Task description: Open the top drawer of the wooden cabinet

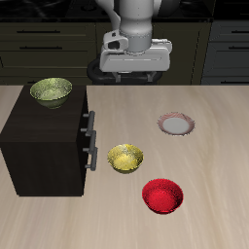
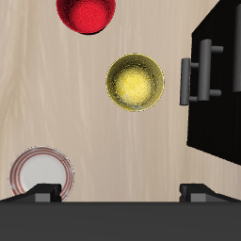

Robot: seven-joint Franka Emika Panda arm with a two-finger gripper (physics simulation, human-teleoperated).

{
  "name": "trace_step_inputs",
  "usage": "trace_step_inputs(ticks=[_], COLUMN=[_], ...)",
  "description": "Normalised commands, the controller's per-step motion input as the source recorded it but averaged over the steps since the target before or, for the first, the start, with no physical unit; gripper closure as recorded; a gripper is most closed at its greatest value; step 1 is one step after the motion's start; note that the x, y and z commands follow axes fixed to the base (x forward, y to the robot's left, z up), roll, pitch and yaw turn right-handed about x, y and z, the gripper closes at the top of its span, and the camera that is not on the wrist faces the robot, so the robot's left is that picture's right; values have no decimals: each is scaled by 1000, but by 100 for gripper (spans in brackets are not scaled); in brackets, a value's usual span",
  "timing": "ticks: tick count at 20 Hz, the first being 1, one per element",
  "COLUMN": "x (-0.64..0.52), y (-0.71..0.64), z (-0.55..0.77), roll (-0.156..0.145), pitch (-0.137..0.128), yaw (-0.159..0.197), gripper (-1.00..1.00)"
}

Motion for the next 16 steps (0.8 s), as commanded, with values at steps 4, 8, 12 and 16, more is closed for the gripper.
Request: trace_step_inputs(ticks=[4, 8, 12, 16], x=[248, 259, 215, 243], y=[-28, -1, 72, 101], z=[-63, 3, -33, -32], roll=[-28, -21, -1, -4], pitch=[8, -3, -11, 5], yaw=[13, 20, 3, 8], gripper=[-100, -100, -100, -100])
